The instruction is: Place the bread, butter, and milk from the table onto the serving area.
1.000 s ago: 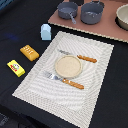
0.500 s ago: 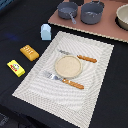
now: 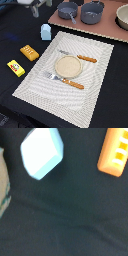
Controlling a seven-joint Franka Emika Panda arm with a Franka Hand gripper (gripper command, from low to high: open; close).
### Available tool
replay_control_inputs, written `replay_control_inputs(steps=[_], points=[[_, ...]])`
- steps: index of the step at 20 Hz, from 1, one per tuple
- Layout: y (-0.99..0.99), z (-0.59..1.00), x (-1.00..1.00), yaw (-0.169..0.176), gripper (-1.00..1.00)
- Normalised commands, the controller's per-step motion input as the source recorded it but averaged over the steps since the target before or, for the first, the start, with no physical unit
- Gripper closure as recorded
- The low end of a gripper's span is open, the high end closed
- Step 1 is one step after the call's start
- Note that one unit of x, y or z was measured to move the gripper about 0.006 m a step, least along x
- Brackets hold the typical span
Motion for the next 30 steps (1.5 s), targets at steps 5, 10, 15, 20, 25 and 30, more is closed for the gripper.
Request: replay_control_inputs(steps=[5,10,15,20,25,30], points=[[-0.43,-0.58,-0.07,0.0,-1.0],[-0.28,-0.55,-0.29,0.0,-1.0],[-0.28,-0.55,-0.5,0.0,-1.0],[-0.09,-0.52,-0.52,0.0,-1.0],[0.03,-0.46,-0.41,0.0,-1.0],[0.05,-0.34,-0.19,0.0,-1.0]])
